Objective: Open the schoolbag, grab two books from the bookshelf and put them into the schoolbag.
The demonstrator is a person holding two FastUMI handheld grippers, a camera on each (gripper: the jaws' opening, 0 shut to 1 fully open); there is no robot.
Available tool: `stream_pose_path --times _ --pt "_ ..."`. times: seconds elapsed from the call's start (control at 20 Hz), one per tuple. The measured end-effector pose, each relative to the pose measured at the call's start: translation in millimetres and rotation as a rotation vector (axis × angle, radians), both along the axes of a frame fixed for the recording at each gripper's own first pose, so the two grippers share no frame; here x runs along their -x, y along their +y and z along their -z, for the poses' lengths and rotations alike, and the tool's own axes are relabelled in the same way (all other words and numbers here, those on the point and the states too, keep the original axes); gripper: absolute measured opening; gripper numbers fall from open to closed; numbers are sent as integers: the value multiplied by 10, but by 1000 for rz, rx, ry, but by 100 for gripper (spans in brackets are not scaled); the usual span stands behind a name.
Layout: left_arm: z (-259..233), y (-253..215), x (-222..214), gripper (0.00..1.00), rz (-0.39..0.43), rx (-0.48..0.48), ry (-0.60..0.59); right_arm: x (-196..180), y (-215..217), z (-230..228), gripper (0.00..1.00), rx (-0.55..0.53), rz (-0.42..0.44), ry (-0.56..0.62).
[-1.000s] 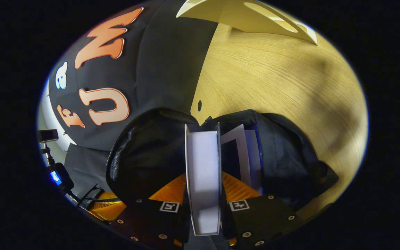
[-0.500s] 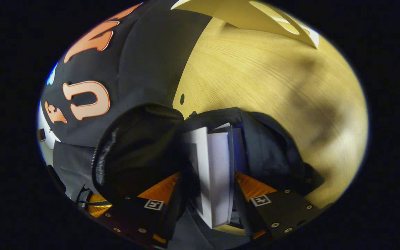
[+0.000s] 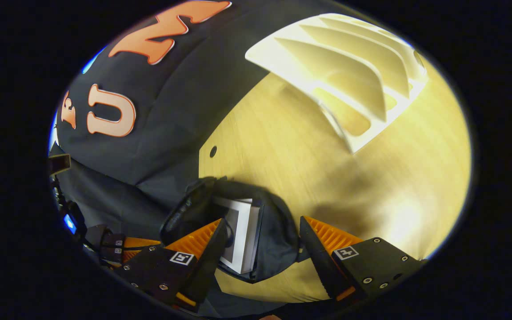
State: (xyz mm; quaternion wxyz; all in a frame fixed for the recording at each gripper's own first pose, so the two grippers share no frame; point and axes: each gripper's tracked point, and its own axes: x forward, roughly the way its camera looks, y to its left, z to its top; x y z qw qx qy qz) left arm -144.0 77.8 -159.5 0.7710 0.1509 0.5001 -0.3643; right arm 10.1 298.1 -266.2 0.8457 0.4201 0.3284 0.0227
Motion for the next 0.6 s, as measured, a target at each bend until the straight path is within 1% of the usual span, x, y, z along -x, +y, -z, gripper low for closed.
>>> stream_pose_path --times 0.15,0.25,0.4,0.55,0.6 --pt "22 -13 34 1 21 -10 -17 152 -487 -239 98 114 58 -32" --pt "47 -41 34 1 12 -15 -27 243 -769 -431 98 169 76 -59" --pt "98 -71 17 1 -36 -41 -48 316 -1134 -655 98 231 58 -88" --pt "128 -116 36 1 -118 -85 -63 341 -1464 -787 98 308 26 -103" --pt "139 -118 32 1 -147 -101 -75 354 -1554 -827 98 331 0 -112"
